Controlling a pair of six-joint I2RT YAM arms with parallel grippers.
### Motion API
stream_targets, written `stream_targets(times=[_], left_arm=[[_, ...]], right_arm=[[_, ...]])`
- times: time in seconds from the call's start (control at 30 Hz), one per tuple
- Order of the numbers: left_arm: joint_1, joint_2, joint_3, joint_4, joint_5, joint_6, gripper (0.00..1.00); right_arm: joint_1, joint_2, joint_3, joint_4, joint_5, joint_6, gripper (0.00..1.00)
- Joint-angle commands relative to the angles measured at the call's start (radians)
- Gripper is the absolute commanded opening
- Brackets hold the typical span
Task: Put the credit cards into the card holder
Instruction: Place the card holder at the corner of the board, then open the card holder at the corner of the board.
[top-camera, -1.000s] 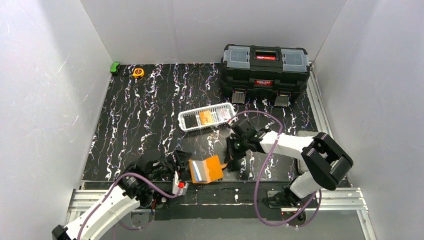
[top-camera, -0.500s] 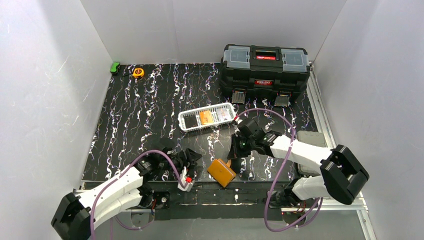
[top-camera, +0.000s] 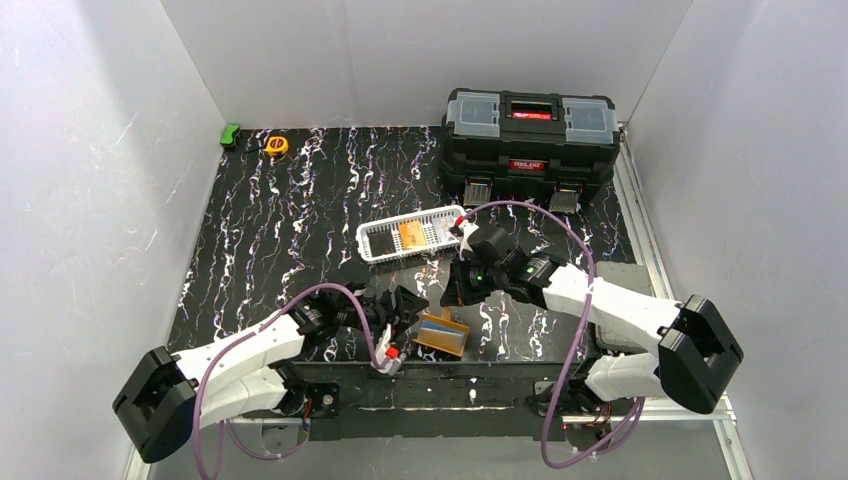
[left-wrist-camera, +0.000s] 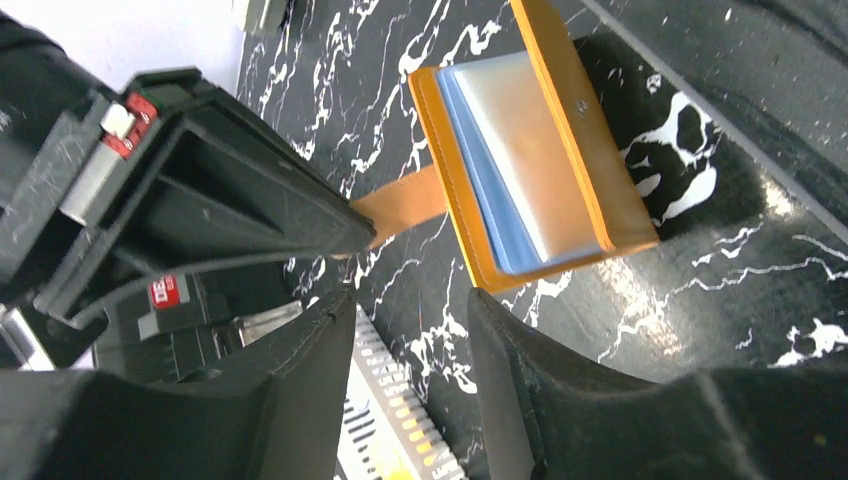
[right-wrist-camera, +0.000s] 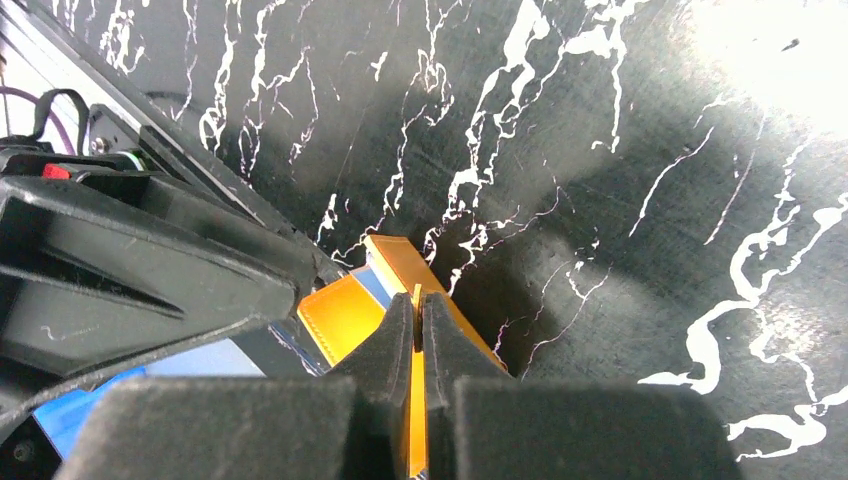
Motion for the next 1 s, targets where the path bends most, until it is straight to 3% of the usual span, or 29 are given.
stream_targets(times=[0.0, 0.43, 0.67, 0.97], left_arm=[[-0.040, 0.030, 0.017, 0.036, 0.018, -0.016, 0.43], [-0.185, 0.007, -0.052, 0.050, -0.056, -0.062, 0.38], [-0.197, 0.069, -0.068, 0.093, -0.110, -0.093, 0.37], [-0.212, 0.058, -0.073, 0.036, -0.120, -0.107, 0.37]], right_arm=[[0.012, 0.029, 0.034, -0.013, 0.007, -0.019, 0.01], [0.040, -0.025, 0.044, -0.028, 0.074, -0.028, 0.01], [0.101, -0.044, 0.099, -0.064, 0.125, -0.042, 0.01], [0.115, -0.007, 0.103, -0.071, 0.135, -0.045, 0.01]])
